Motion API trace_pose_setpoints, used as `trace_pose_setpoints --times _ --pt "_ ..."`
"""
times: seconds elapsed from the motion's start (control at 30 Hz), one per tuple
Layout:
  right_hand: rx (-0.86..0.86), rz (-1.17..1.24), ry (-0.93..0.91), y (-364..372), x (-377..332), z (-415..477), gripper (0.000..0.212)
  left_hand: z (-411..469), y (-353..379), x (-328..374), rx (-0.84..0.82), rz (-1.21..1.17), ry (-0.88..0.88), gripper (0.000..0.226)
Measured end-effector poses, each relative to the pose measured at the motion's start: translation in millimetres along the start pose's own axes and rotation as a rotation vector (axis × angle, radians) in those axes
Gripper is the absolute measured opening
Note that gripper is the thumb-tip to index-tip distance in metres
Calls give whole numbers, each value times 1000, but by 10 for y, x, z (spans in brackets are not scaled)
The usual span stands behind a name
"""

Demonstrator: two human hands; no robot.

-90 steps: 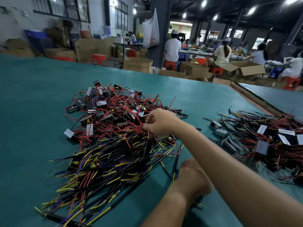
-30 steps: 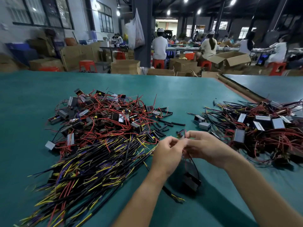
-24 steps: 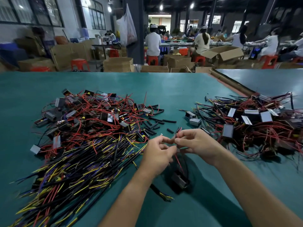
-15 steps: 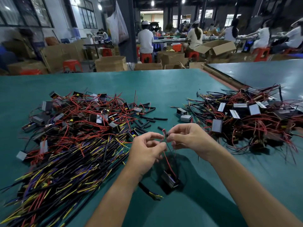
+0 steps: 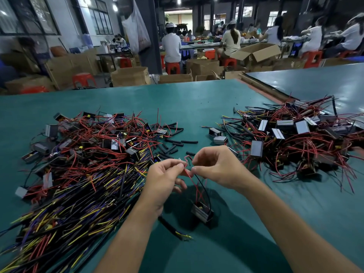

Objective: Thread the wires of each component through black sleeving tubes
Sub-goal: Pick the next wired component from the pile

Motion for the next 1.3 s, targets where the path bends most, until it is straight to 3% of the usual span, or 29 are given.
trace_pose_setpoints --times 0.13,0.3,0.5,0.63,0.87,1.13,1.3 --pt "-88 -161 -73 117 -102 -52 18 -5 -31 24 23 48 27 16" --pt "-29 -300 -71 57 -101 -39 6 -11 -37 41 19 92 59 12" --pt "26 -160 -58 -49 -91 -24 8 9 -90 30 80 92 57 10" --pt "32 -57 -44 -74 -94 -20 29 12 -90 24 80 23 27 12" --pt "161 -200 -96 -207 -111 -11 5 -18 -7 50 -5 -60 -14 16" --pt "239 -259 -211 -286 -238 -59 13 -62 61 142 -65 -98 12 12" --pt "203 -176 -231 -263 -284 -59 15 -86 142 150 -141 -18 58 13"
Point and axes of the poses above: each hand's wrist, its own z-axis towards the middle knuckle, its own y-axis out of the palm, x = y × z, the point moved 9 cm from there along z, towards the middle knuckle, and after that the axes turned 5 degrees about -x, right-handed, at the moved point
